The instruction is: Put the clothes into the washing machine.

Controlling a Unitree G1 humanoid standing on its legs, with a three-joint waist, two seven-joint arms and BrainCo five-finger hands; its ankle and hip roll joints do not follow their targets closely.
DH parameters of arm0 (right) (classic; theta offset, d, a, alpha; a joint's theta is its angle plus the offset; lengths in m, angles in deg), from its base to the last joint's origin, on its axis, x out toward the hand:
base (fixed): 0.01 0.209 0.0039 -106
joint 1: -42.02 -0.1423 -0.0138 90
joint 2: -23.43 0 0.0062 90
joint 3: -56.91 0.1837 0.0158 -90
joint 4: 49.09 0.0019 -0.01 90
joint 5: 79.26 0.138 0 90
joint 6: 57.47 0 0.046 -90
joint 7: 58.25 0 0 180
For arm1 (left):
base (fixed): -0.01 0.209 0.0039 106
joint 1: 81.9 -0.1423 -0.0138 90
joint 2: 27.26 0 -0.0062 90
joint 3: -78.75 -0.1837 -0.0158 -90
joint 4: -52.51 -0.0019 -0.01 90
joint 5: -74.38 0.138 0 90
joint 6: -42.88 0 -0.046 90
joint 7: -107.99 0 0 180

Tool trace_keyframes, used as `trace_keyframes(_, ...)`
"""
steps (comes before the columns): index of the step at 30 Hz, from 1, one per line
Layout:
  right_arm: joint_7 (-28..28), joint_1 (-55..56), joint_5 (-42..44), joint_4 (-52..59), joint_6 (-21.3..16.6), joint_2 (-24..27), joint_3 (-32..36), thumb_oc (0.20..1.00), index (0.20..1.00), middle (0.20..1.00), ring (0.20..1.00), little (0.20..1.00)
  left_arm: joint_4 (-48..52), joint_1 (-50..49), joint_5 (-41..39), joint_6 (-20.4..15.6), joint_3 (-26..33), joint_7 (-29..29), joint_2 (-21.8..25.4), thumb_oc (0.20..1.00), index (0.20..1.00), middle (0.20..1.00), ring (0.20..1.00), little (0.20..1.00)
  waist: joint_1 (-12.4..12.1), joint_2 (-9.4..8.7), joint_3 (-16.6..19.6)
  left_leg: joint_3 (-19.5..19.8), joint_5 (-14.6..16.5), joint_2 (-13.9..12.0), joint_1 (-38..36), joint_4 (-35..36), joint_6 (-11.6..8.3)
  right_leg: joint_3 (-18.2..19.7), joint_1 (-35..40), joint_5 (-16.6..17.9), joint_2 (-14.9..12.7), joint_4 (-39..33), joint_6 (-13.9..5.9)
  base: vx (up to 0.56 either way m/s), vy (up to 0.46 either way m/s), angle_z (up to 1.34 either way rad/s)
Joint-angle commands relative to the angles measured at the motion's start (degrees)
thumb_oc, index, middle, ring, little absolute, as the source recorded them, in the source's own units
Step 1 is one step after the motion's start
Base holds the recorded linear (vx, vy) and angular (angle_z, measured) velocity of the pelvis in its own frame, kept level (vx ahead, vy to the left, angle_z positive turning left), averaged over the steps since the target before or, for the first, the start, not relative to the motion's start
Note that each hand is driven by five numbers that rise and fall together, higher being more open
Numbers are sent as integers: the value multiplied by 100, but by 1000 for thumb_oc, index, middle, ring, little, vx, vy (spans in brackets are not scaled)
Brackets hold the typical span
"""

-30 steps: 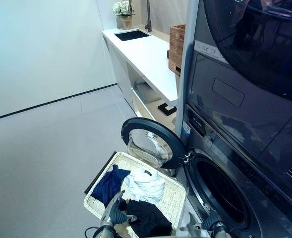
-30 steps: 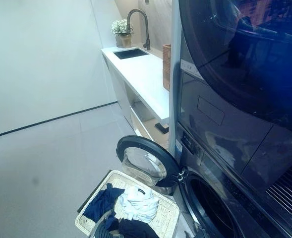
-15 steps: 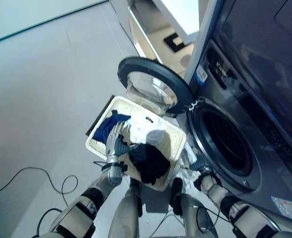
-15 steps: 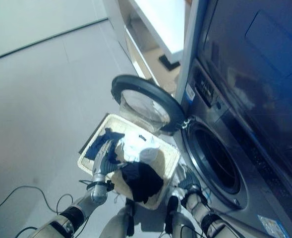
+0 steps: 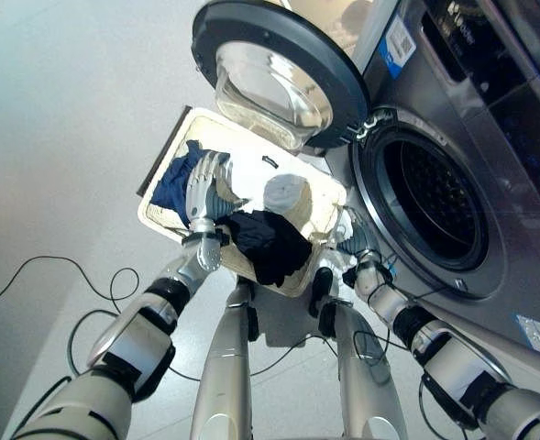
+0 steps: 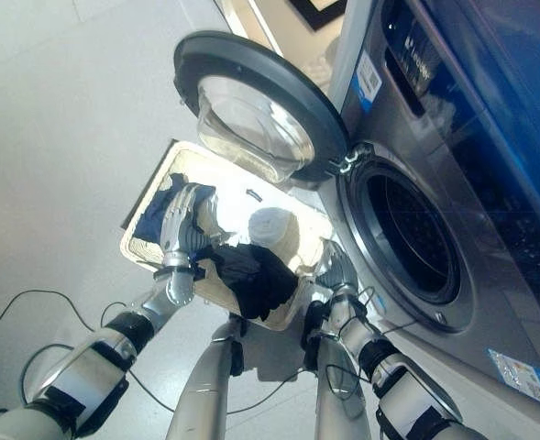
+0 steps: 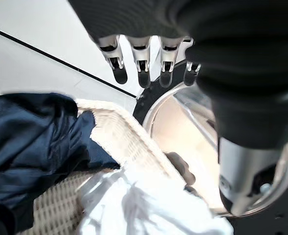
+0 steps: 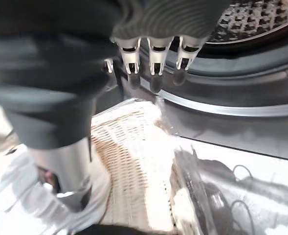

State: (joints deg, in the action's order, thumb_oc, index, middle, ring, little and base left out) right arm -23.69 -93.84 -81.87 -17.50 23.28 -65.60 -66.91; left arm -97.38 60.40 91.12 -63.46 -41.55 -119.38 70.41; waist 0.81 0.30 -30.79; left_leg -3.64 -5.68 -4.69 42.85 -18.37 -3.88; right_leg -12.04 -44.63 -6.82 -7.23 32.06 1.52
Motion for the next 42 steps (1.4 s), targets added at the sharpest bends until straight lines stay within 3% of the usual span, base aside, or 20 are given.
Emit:
trace_keyframes(1,154,-72,159,355,-79,196,-7,1000,1000,1000,1000,1000,-65,487,-282,57,131,-204,10,1000,1000,1000,1000,1000,48,-67,99,-465,327,134,259,-283,-70,-28,-210,457,29,-267,-550,-41,15,-11)
trace_keyframes(7,203,-302,263,349,-90,244,-18,1000,1000,1000,1000,1000,-249,970,-275,235,102,-140,82,1000,1000,1000,1000,1000,90,-115,99,-477,205,93,570,-179,-129,-52,-510,561,57,-368,-598,-32,-4,-4)
trace_keyframes(16,253,-739,400,447,-3,464,8,1000,1000,1000,1000,1000,-669,1635,-255,827,-285,403,175,1000,1000,1000,1000,1000,233,-155,99,-547,7,91,797,167,-264,-49,-753,832,135,-824,-687,-14,4,-2)
trace_keyframes(21,251,-780,417,435,-5,496,19,1000,1000,1000,1000,1000,-735,1685,-228,872,-383,471,192,1000,1000,1000,1000,1000,248,-159,99,-556,-18,96,806,204,-276,-43,-764,867,148,-870,-699,1,2,-4)
trace_keyframes(22,265,-848,451,443,-1,506,15,1000,1000,1000,1000,1000,-857,1817,-29,1083,-556,776,162,1000,1000,1000,1000,1000,280,-175,99,-610,-45,79,816,280,-293,-37,-805,883,157,-890,-731,0,0,0)
trace_keyframes(32,330,-982,612,512,96,469,58,1000,1000,1000,1000,1000,-1007,2077,447,1773,-1312,1712,28,1000,1000,1000,1000,1000,404,-174,99,-636,-93,150,1004,410,-293,102,-1054,1131,224,-1182,-817,0,0,0)
trace_keyframes(42,605,-1083,891,428,-18,428,104,1000,1000,1000,1000,1000,-1231,2136,708,2606,-1649,2147,-96,1000,1000,1000,1000,1000,478,-197,99,-672,-160,129,1211,490,-318,162,-1255,1289,234,-1397,-871,7,-11,-3)
